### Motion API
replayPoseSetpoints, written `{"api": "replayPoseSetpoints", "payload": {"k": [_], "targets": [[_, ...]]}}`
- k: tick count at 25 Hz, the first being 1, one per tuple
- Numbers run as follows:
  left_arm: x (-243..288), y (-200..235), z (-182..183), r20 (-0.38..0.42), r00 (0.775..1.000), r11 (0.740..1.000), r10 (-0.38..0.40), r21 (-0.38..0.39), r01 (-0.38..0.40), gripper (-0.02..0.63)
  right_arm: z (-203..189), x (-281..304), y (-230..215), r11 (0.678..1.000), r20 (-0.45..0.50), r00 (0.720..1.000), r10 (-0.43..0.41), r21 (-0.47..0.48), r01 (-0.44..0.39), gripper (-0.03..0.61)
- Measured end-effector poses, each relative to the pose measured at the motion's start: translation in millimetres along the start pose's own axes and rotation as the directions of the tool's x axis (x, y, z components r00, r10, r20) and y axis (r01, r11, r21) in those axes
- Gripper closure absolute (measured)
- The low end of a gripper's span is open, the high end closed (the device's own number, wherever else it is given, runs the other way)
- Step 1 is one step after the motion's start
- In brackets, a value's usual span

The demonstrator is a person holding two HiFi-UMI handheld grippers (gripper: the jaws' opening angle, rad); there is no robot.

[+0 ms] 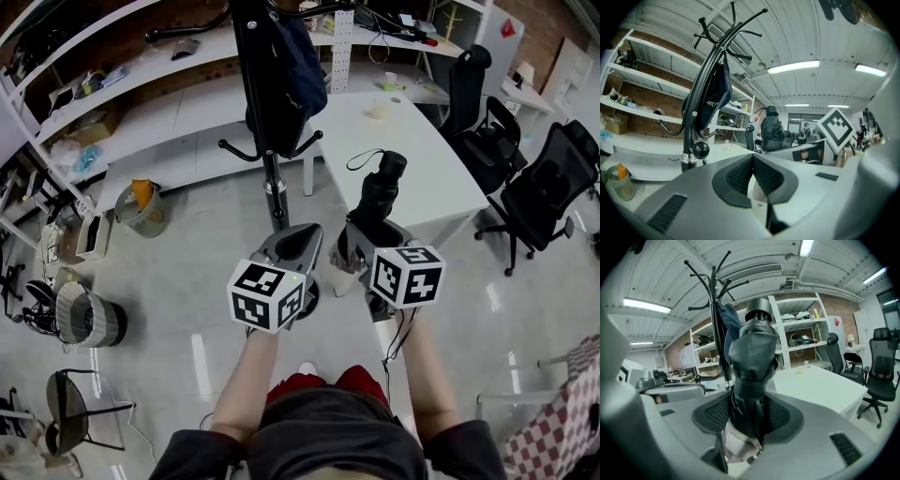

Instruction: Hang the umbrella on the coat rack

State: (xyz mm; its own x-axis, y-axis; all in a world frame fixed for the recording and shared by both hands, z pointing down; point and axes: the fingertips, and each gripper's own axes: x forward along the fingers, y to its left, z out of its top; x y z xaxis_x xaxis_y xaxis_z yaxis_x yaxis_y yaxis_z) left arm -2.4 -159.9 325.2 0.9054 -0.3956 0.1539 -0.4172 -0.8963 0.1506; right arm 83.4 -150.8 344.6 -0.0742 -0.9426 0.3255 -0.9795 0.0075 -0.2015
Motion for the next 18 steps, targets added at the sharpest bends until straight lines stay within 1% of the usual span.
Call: {"api": "replayPoseSetpoints", "payload": {"k": [3, 9, 14, 18], "targets": [[5, 1, -4, -0.005, 1.000, 1.000, 0.011, -0.007, -0.011, 0.603, 0, 5, -3, 1.000, -0.009, 1.000, 0.001, -0.008, -0.001, 0.374], [24, 2, -6, -0.009, 0.999, 0.999, 0.046, -0.013, -0.046, 0.603, 7, 17, -25, 1.000, -0.015, 1.000, 0.013, -0.015, -0.013, 0.374], [42, 1, -9, -0.020, 0.997, 0.997, 0.077, -0.013, -0.078, 0.603, 13, 34, -46, 0.999, -0.030, 0.999, 0.041, -0.029, -0.042, 0.374], [59, 9, -9, -0.015, 0.991, 0.991, 0.131, -0.027, -0.131, 0.603, 19, 54, -60, 0.995, -0.049, 0.995, 0.081, -0.051, -0.084, 0.374]]}}
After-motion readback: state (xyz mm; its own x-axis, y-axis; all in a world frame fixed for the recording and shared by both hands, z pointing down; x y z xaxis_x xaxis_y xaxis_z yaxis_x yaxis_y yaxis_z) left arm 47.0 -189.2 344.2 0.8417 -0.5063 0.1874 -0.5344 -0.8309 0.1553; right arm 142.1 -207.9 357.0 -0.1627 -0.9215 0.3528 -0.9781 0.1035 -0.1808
